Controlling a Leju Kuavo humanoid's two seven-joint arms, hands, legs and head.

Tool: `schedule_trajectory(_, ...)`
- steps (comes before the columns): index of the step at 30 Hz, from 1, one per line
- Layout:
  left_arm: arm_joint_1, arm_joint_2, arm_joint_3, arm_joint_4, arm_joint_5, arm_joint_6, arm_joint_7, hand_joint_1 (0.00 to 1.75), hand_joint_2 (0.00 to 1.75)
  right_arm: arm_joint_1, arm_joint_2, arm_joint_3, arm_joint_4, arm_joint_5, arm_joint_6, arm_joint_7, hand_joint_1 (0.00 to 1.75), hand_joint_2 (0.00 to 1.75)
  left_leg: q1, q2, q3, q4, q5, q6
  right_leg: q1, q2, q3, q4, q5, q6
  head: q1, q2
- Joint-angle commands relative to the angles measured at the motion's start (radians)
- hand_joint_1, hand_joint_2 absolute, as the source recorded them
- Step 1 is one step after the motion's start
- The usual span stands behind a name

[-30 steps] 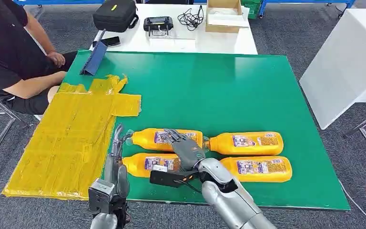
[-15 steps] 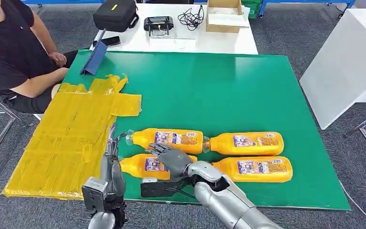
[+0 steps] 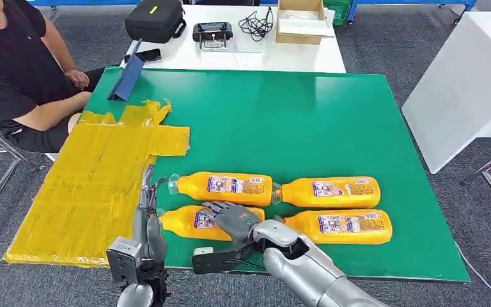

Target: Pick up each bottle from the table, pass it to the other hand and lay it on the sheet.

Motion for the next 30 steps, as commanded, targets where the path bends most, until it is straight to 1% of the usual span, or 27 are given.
schedule_trajectory(1,0.016,-0.024,0.086,-0.017,-0.017,-0.030,0.002,0.00,0.00,0.007,-0.014,0.106,0.120,0.139,-0.103,0.150,0.00,1.75,0.001,0.000,0.004,-0.003,0.000,0.001,0.001,-0.001,0.004,-0.003,0.000,0.000,0.000,0.000)
schedule_trajectory(4,0.031,-0.039,0.115,-0.041,-0.026,-0.046,0.002,0.00,0.00,0.053,-0.001,0.069,0.127,0.225,-0.131,0.220,0.00,1.75,0.001,0.000,0.005,-0.004,0.000,0.001,0.001,-0.002,0.005,-0.004,0.000,0.000,0.000,0.000)
schedule_trajectory(7,0.039,-0.039,0.118,-0.056,-0.025,-0.047,0.011,0.00,0.00,0.105,0.005,0.017,0.130,0.294,-0.106,0.258,0.00,1.75,0.000,-0.001,0.005,-0.004,0.000,0.001,0.001,-0.002,0.005,-0.004,0.000,0.000,0.000,0.000)
schedule_trajectory(11,0.038,-0.039,0.117,-0.056,-0.025,-0.047,0.011,0.00,0.00,0.108,0.002,0.017,0.133,0.298,-0.108,0.258,0.00,1.75,0.000,-0.001,0.007,-0.004,0.001,0.001,0.001,-0.003,0.007,-0.005,0.001,0.000,0.000,0.000)
schedule_trajectory(15,0.038,-0.039,0.117,-0.056,-0.025,-0.047,0.011,0.00,0.00,0.105,0.003,0.015,0.132,0.297,-0.107,0.258,0.00,1.75,0.000,0.000,0.009,-0.002,0.000,0.000,0.000,-0.002,0.010,-0.003,0.000,0.000,0.000,0.000)
schedule_trajectory(17,0.038,-0.039,0.117,-0.055,-0.025,-0.047,0.011,0.00,0.00,0.103,0.004,0.014,0.132,0.297,-0.107,0.258,0.00,1.75,0.001,-0.002,0.008,-0.004,0.002,0.001,0.001,-0.004,0.010,-0.006,0.003,0.000,0.000,0.000)
schedule_trajectory(19,0.038,-0.039,0.117,-0.055,-0.025,-0.047,0.011,0.00,0.00,0.103,0.004,0.014,0.132,0.297,-0.107,0.258,0.00,1.75,0.000,-0.001,0.011,-0.002,0.000,0.001,0.001,-0.002,0.012,-0.003,0.000,0.000,0.000,0.000)
schedule_trajectory(20,0.033,-0.039,0.113,-0.057,-0.025,-0.048,0.012,0.00,0.00,0.105,0.015,0.007,0.141,0.314,-0.089,0.263,0.00,1.75,0.001,-0.001,0.010,-0.005,0.002,0.001,0.002,-0.003,0.012,-0.007,0.003,0.000,0.000,0.000)
schedule_trajectory(21,0.029,-0.039,0.111,-0.061,-0.024,-0.052,0.017,0.00,0.00,0.113,0.025,-0.005,0.143,0.310,-0.079,0.268,0.35,1.75,0.000,-0.001,0.012,-0.002,0.000,0.001,0.001,-0.002,0.014,-0.003,0.001,0.000,0.000,0.000)
schedule_trajectory(22,0.025,-0.039,0.110,-0.062,-0.023,-0.055,0.024,0.00,0.00,0.124,0.029,-0.025,0.145,0.292,-0.069,0.262,1.75,1.75,0.001,-0.001,0.012,-0.004,0.001,0.001,0.001,-0.003,0.014,-0.005,0.002,0.000,0.000,0.000)
schedule_trajectory(25,0.014,-0.038,0.103,-0.047,-0.019,-0.055,0.034,0.00,0.00,0.160,0.022,-0.073,0.153,0.254,-0.073,0.247,1.75,1.75,0.001,-0.002,0.013,-0.003,0.001,0.001,0.001,-0.004,0.014,-0.005,0.001,0.000,0.000,0.000)
schedule_trajectory(27,0.008,-0.037,0.101,-0.037,-0.015,-0.059,0.030,0.00,0.00,0.170,0.017,-0.084,0.164,0.237,-0.066,0.230,1.75,1.75,0.001,-0.005,0.012,-0.006,0.003,0.001,0.002,-0.007,0.015,-0.008,0.003,0.000,0.000,0.000)
schedule_trajectory(29,0.007,-0.037,0.101,-0.030,-0.012,-0.060,0.030,0.00,0.00,0.183,0.013,-0.096,0.178,0.221,-0.060,0.223,1.75,1.75,0.000,-0.002,0.013,-0.003,0.001,0.001,0.001,-0.004,0.014,-0.004,0.001,0.000,0.000,0.000)
schedule_trajectory(30,0.005,-0.037,0.100,-0.028,-0.011,-0.060,0.030,0.00,0.00,0.186,0.012,-0.097,0.183,0.220,-0.058,0.223,1.75,1.75,0.000,-0.004,0.014,-0.004,0.002,0.001,0.001,-0.006,0.015,-0.006,0.002,0.000,-0.001,0.000)
